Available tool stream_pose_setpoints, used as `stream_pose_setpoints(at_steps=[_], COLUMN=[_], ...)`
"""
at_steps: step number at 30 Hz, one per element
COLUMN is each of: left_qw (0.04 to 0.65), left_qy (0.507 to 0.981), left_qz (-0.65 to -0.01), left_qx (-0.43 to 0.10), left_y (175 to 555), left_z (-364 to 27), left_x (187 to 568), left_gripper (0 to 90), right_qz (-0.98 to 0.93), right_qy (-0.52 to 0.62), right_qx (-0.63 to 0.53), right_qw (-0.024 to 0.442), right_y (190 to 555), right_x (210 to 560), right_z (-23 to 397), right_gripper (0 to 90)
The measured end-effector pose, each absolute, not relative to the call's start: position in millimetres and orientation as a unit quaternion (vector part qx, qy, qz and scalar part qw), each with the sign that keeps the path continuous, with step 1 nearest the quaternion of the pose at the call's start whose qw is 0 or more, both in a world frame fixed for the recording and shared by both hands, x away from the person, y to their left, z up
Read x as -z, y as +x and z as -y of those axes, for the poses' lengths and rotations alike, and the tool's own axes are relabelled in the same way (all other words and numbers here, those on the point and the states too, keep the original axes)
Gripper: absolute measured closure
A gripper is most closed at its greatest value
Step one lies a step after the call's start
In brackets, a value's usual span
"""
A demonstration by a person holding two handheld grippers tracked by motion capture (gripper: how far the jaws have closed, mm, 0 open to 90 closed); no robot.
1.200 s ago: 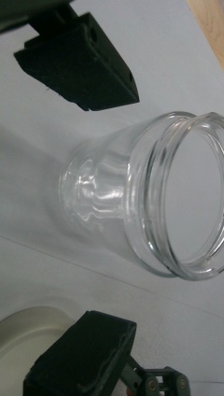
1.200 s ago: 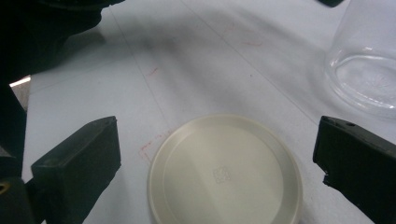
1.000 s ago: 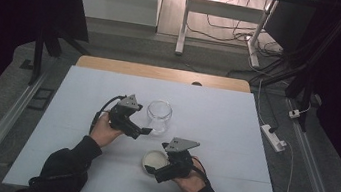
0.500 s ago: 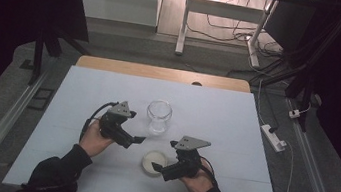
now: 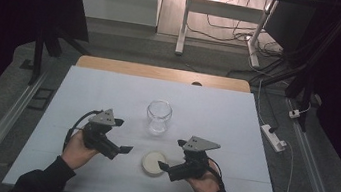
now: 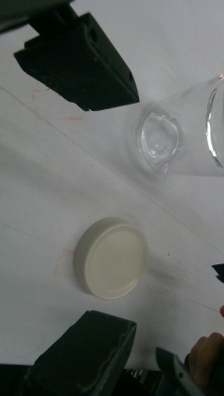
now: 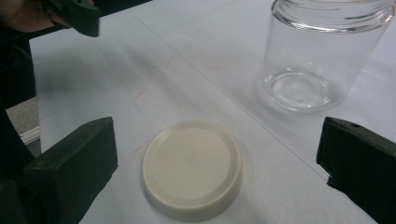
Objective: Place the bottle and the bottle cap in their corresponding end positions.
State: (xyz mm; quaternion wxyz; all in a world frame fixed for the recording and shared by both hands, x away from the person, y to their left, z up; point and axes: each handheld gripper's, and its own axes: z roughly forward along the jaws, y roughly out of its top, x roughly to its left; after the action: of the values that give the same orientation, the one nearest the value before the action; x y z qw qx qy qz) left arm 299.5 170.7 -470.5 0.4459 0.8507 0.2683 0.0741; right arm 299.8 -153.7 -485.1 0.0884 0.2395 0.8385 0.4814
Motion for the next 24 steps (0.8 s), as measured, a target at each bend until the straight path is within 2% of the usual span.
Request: stream_pose_setpoints(at_steps=[12,24], left_qw=[0.469,0.467], left_qy=[0.828,0.811], left_qz=[-0.296,-0.332], left_qx=[-0.081,-0.119], left_y=[260.9,230.8], left_z=[-194.3,-219.8], left_x=[474.0,478.5], left_gripper=[0.0,0.0], right_qz=[-0.836,-0.826], right_qy=[0.25,0.276], right_qx=[-0.476,-0.473], right_qw=[0.112,0.134], right_y=[289.2,278.2], right_x=[478.3,473.1], right_z=[171.2,199.9], right_gripper=[0.0,0.0])
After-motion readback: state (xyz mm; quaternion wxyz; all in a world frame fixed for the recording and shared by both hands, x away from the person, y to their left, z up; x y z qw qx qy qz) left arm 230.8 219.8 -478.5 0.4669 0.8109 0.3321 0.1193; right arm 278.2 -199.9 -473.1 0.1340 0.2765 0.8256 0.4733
